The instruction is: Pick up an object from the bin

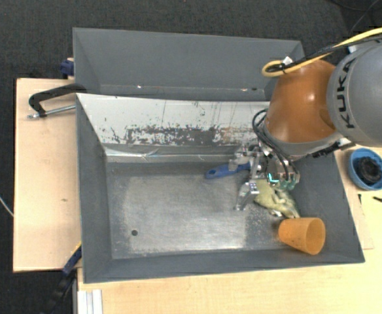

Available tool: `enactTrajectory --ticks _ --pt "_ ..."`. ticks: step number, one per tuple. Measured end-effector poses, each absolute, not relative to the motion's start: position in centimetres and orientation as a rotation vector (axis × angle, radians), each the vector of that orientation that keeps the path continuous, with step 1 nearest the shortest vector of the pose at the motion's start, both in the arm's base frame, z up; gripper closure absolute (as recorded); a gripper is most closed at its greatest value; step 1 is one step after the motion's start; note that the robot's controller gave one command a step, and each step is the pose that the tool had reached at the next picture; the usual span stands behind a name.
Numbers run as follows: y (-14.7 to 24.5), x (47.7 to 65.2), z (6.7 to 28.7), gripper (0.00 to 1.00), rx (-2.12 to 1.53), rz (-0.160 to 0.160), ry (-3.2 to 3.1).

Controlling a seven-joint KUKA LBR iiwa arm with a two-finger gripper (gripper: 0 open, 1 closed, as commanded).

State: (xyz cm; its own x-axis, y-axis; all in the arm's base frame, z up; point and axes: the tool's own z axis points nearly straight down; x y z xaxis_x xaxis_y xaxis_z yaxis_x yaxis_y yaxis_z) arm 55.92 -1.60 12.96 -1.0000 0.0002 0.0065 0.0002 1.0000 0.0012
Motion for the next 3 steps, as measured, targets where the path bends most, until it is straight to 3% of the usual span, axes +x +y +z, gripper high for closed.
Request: enactTrajectory --ticks 1,2,3 --pt "-2.7 60.2 8.3 0.00 0.067 -0.009 -3.168" --pt "-2.9 59.5 7.8 1.00 0.067 -0.002 -3.148" --pt "-8.6 58.9 24.6 1.00 0.401 0.004 -3.126"
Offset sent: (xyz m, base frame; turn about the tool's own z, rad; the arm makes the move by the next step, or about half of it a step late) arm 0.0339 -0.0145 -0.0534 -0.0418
